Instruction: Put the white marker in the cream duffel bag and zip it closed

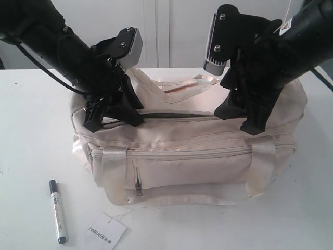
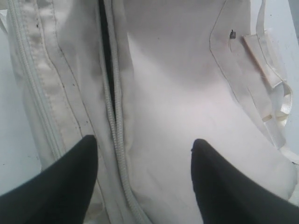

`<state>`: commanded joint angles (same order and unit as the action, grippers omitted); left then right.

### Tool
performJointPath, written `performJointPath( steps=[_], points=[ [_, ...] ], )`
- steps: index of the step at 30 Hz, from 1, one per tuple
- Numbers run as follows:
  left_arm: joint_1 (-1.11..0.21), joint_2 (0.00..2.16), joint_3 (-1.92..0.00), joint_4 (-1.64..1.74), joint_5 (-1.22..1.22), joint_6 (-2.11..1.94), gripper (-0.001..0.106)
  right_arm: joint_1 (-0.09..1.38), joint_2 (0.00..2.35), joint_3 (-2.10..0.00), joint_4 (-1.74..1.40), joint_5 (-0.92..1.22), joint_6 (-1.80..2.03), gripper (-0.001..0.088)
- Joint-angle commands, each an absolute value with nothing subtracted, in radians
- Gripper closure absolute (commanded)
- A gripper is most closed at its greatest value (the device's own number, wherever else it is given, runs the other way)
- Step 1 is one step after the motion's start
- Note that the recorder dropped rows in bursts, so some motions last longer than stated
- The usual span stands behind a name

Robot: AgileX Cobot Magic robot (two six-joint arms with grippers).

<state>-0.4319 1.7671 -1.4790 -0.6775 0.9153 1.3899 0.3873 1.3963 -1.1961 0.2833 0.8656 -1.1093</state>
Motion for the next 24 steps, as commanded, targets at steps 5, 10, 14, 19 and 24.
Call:
performJointPath(
  steps=[5,10,14,19,24],
  points=[
    [-0.432,1.746,-1.479,-0.705,0.903,1.39,0.075,0.387,1.396,-1.196,0.283,0.866,-1.109,0.0309],
    [-0.432,1.73,-1.479,-0.694,0.859,1.387,0.077,0.387,1.396,-1.196,0.283,0.866,-1.109,0.0309],
    [-0.432,1.73,-1.479,-0.689,0.813,1.383,0.082,0.387,1.396,-1.196,0.283,0.866,-1.109,0.0309],
    [-0.432,1.73,-1.479,-0.689,0.791,1.265,0.104,0.387,1.396,-1.196,0.305,0.864,-1.109,0.0309],
    [-0.432,1.73,-1.479,-0.687,0.781,1.164,0.105,0.387,1.396,-1.196,0.339,0.864,-1.109,0.0309]
  ],
)
